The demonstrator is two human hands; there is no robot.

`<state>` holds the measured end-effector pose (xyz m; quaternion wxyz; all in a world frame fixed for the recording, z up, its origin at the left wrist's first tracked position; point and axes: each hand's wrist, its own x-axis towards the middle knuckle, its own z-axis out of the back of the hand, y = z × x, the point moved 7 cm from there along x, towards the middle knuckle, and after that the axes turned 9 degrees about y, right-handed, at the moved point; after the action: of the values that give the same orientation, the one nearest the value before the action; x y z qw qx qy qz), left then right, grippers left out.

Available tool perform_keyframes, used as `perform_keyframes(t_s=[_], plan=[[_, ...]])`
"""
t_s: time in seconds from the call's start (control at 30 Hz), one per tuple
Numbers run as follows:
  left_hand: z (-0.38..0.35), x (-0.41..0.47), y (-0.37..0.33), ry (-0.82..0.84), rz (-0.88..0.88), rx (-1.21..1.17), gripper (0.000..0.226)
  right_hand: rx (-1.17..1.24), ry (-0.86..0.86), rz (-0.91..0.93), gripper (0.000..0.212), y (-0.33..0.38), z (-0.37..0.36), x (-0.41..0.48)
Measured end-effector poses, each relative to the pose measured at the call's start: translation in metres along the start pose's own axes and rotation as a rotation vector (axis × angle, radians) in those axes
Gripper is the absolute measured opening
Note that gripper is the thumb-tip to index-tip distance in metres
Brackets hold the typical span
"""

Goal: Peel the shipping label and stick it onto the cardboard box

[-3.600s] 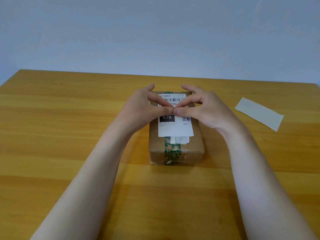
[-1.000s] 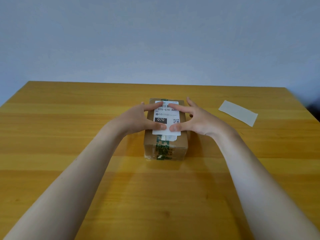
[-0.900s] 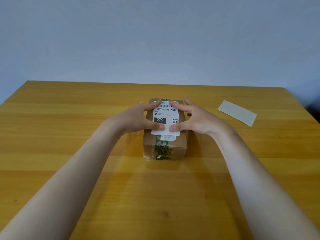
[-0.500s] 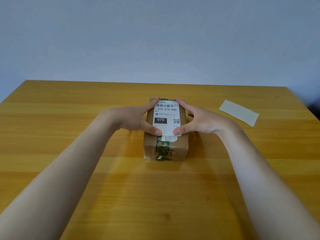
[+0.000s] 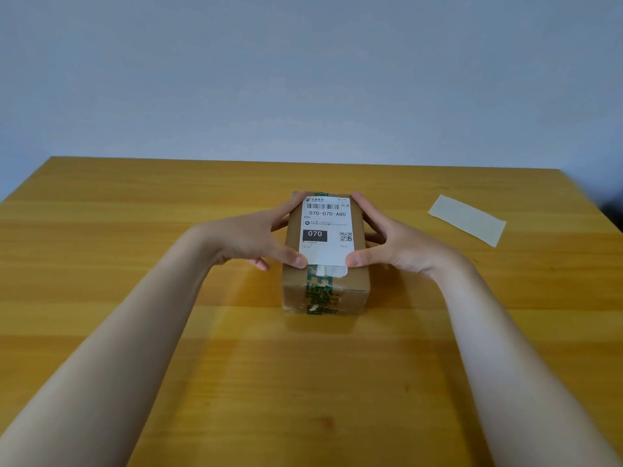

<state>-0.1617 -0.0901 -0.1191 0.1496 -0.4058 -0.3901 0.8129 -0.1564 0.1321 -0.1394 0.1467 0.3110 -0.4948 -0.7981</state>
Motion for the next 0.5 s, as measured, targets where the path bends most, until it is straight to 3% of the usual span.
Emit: perform_keyframes(t_s=[0.2,0.37,0.5], plan=[[-0.015,-0.002,0.004,-0.030,-0.030,-0.136,0.116,0.123,-0.058,0.069,0.117,-0.012,-0.010,-0.005],[-0.032,-0.004,0.001,-0.050,-0.063,-0.237,0.118,0.228,-0.049,0.092,0.121,-0.015,-0.016,-0.009],[-0.047,-0.009,-0.006,-0.113,-0.082,-0.235,0.102,0.272,-0.068,0.077,0.123,-0.014,-0.025,-0.014]])
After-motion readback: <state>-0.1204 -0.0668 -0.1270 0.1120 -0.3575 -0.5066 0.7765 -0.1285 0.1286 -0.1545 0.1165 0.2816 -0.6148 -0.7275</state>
